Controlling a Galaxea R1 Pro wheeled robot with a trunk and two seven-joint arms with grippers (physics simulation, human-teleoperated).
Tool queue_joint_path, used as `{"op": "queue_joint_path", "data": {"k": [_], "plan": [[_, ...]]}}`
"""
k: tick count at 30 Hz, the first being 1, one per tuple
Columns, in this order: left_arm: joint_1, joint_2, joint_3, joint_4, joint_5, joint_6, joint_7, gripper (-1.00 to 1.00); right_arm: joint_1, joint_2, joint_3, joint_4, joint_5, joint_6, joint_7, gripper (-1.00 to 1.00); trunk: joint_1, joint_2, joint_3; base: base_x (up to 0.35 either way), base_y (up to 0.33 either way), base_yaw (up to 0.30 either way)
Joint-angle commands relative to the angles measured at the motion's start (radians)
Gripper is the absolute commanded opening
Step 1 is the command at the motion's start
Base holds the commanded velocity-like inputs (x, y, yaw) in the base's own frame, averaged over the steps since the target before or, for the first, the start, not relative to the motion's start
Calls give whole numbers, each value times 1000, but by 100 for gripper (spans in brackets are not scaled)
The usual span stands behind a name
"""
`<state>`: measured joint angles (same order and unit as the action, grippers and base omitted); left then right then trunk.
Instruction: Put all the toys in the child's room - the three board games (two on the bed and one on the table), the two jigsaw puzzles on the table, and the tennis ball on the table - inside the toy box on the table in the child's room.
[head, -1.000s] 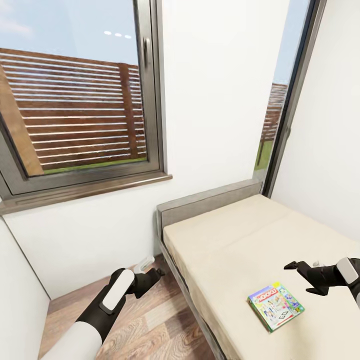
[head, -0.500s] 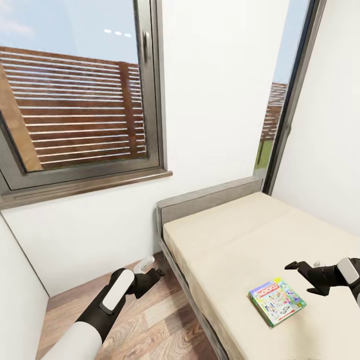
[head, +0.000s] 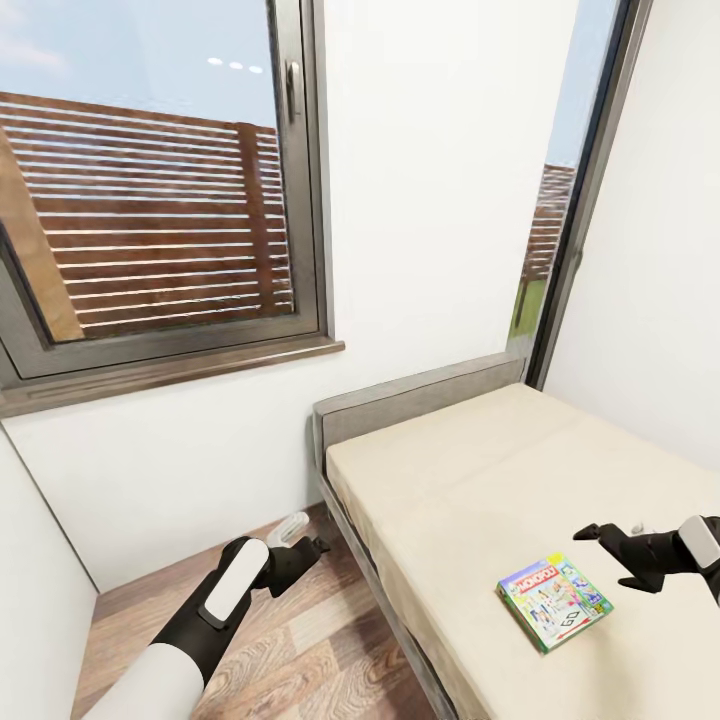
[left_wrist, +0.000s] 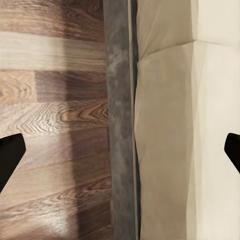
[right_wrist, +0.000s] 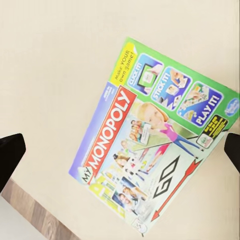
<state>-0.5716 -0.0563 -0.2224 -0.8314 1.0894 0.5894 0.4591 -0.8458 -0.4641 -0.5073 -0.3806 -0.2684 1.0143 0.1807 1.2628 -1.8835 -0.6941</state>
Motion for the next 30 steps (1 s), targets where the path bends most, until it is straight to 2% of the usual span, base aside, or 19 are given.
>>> {"op": "queue_joint_path", "data": {"k": [1,12,23,30], "plan": [[-1,0,-2,-2,11,0,10,100,-1,0,-8,0,11,4,7,100,0,-1,-1,0,0,0],[2,1,-1,-2,11,0,9,100,4,-3,-12,5,11,4,5,100,0,-1,-1,0,0,0],[2,1,-1,-2,12,0,7,100,6,-2,-68,7,12,4,4,100,0,-1,-1,0,0,0],[2,1,0,-2,12,0,6,100,6,-1,-78,7,12,4,3,100,27,-50,-23,0,0,0]]}}
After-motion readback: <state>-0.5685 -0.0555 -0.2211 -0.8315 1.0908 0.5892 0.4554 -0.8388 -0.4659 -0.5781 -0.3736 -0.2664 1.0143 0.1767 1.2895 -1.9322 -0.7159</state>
